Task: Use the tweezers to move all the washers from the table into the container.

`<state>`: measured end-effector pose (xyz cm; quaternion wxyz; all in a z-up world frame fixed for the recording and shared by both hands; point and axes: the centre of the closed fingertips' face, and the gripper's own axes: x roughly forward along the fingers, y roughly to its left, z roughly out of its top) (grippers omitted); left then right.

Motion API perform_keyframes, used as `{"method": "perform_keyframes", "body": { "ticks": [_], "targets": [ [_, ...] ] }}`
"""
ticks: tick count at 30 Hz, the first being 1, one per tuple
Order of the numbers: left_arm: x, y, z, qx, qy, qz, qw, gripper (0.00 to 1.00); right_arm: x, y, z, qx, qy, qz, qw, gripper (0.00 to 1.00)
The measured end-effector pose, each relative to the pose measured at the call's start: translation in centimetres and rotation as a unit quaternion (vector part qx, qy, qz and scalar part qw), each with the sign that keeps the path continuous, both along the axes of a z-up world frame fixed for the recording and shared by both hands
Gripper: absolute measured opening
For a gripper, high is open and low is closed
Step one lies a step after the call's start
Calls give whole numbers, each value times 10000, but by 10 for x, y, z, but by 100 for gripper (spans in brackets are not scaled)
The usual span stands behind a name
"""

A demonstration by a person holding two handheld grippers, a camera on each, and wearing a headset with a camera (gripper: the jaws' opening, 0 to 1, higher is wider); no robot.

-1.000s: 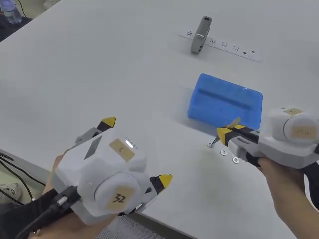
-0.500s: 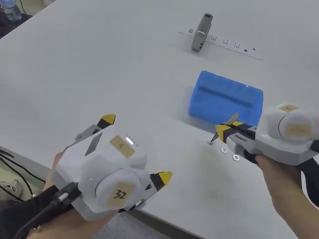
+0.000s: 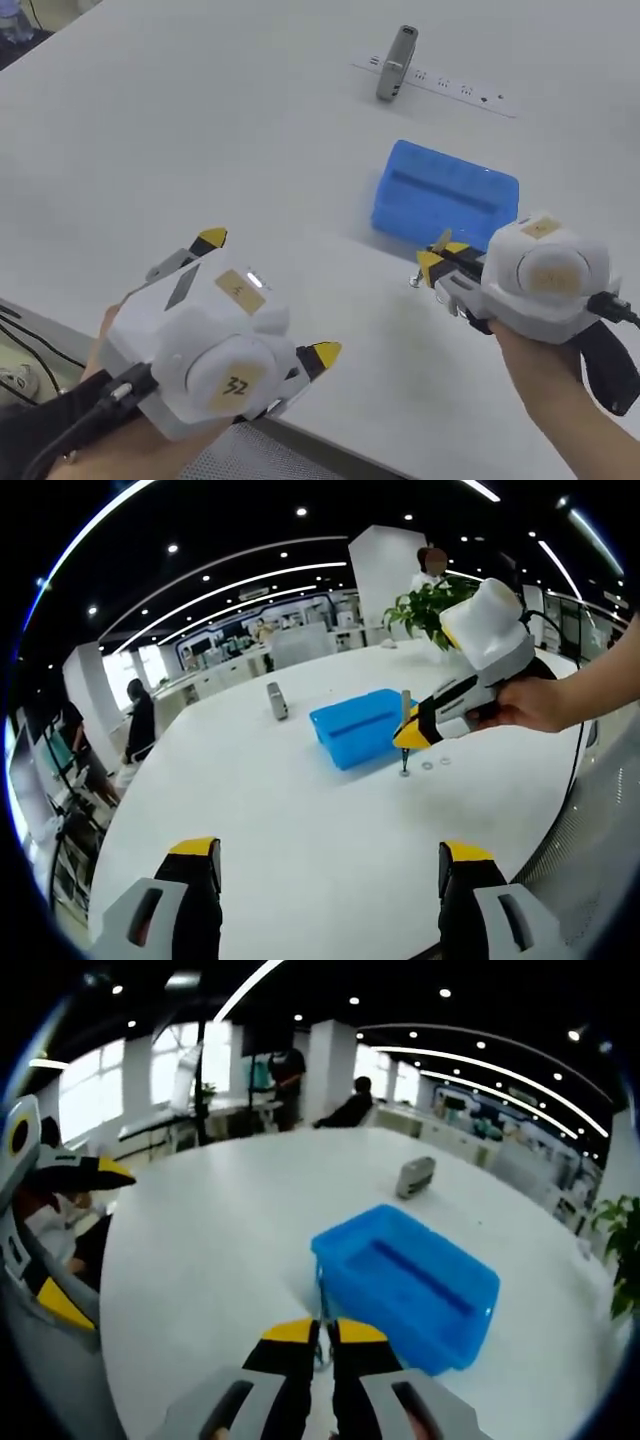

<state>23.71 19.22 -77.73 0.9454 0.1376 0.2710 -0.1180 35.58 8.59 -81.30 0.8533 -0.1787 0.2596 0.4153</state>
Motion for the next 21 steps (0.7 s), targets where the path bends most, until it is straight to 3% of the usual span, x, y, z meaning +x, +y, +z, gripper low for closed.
{"method": "perform_keyframes", "body": {
  "ticks": [5, 9, 16, 21],
  "targets": [
    [0, 0, 0, -6, -10, 2, 10000, 92, 2, -4, 4, 47, 172, -81, 9998, 2],
    [0, 0, 0, -22, -13, 8, 10000, 91, 4, -5, 17, 190, 155, -127, 9996, 2],
    [0, 0, -1, -10, -2, -7, 10000, 92, 12, 2, 48, 489, -33, -84, 9988, 2],
    [0, -1, -2, 16, 26, -39, 10000, 92, 23, 8, 61, 626, -198, -130, 9978, 2]
  ]
}}
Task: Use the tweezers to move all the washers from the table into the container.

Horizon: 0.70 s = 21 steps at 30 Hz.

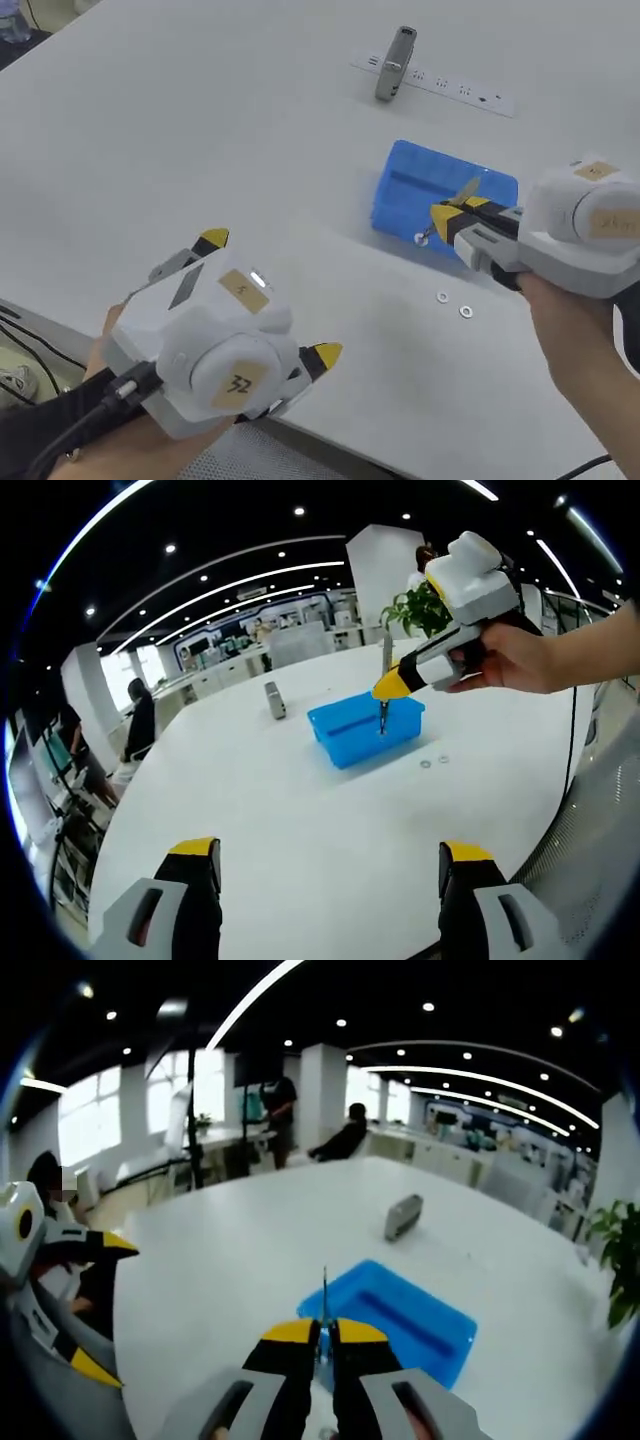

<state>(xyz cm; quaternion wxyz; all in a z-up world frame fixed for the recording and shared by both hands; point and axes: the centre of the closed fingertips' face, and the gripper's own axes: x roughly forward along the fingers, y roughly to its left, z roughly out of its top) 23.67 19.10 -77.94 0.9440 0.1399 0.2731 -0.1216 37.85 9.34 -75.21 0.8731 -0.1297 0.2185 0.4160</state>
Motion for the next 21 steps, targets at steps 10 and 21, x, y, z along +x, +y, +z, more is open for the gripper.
{"method": "perform_keyframes", "body": {
  "ticks": [10, 21],
  "targets": [
    [0, 1, -1, 37, 48, 13, 10000, 91, 33, 6, -3, 26, -203, -276, 9994, 2],
    [-1, 0, -3, 79, 88, -20, 9999, 91, 52, 3, -35, -57, 80, -505, 9987, 2]
  ]
}}
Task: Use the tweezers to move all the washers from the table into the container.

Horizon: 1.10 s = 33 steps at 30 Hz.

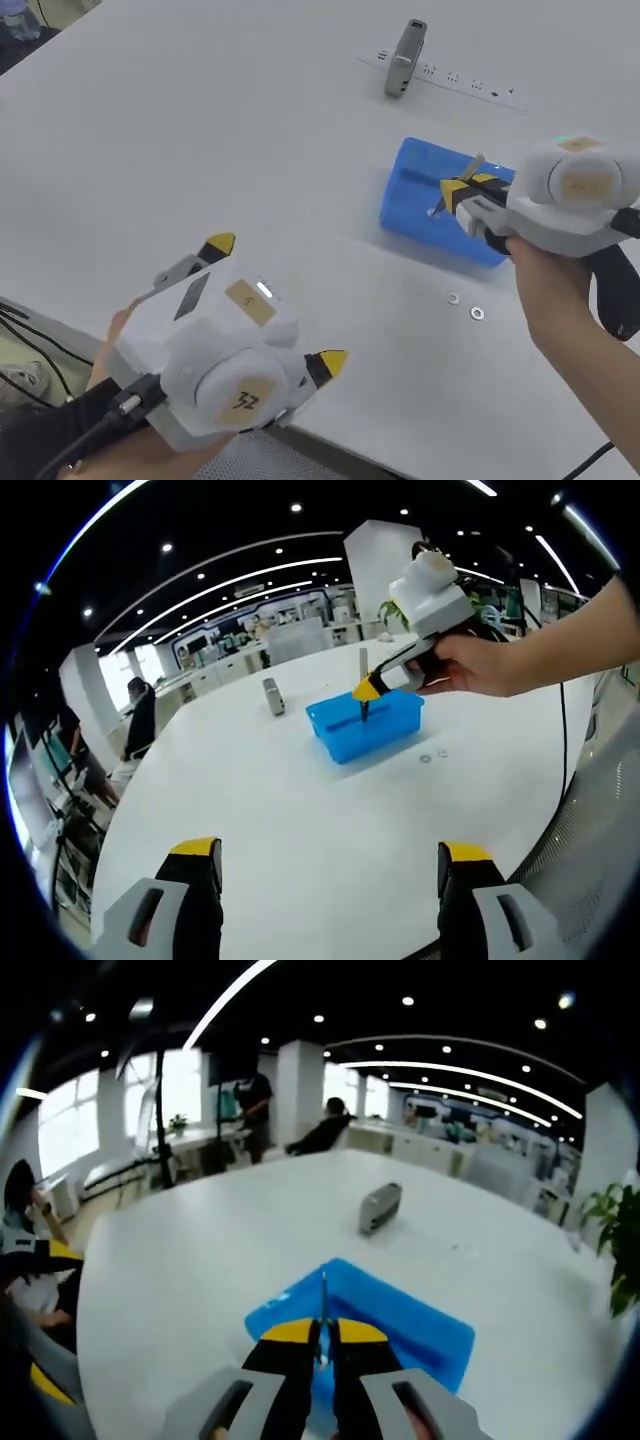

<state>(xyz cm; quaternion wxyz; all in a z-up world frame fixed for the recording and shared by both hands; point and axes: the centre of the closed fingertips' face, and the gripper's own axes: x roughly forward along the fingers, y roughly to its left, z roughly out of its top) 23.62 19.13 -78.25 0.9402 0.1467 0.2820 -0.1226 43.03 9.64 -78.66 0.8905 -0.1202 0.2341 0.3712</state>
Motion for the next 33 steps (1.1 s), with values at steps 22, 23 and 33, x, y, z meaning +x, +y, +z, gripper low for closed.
{"method": "perform_keyframes", "body": {
  "ticks": [22, 23, 33],
  "targets": [
    [0, 1, -1, -41, 21, 46, 10000, 89, -1, -9, -4, 183, 170, -326, 9992, 4],
    [0, 1, -1, -58, 27, 52, 10000, 89, -1, -10, 1, 260, 118, -345, 9990, 4],
    [-1, 0, -1, 0, 27, 12, 10000, 88, -34, -30, 54, 648, -294, -302, 9970, 3]
  ]
}}
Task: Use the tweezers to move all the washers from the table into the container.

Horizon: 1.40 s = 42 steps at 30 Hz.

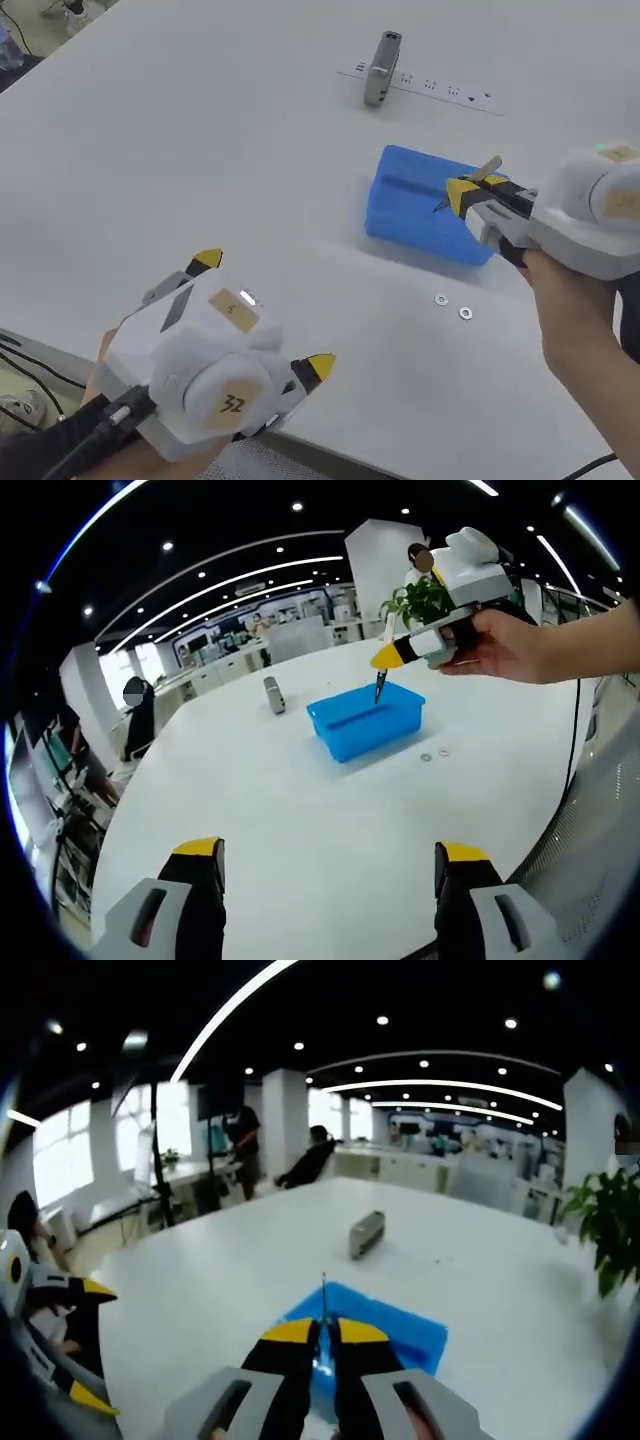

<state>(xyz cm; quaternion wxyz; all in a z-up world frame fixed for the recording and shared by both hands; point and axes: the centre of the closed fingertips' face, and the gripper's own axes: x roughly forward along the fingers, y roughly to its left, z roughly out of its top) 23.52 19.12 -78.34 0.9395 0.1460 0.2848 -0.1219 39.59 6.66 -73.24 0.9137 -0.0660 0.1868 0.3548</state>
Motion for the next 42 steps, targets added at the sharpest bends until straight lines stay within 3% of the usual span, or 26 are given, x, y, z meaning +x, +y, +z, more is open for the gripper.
{"method": "perform_keyframes", "body": {
  "ticks": [4, 10, 14, 19, 29, 42],
  "targets": [
    [-1, 0, -3, 79, 50, -23, 10000, 88, -15, -8, -3, -89, -10, 35, 10000, 3],
    [-2, -3, -2, 105, 40, -116, 9999, 88, -33, -25, -31, -138, 334, -138, 9993, 4],
    [-1, -3, -2, 121, 31, -145, 9998, 88, -38, -31, -52, -274, 543, -162, 9980, 4],
    [-1, -2, -2, 122, 38, -119, 9998, 88, -37, -32, -69, -325, 734, -181, 9966, 4],
    [0, 1, -2, 136, 30, -74, 9999, 87, -41, -34, -79, -457, 899, -132, 9948, 4],
    [0, 0, -2, 141, 26, -73, 9999, 87, -39, -33, -79, -554, 836, -97, 9949, 4]
  ]
}}
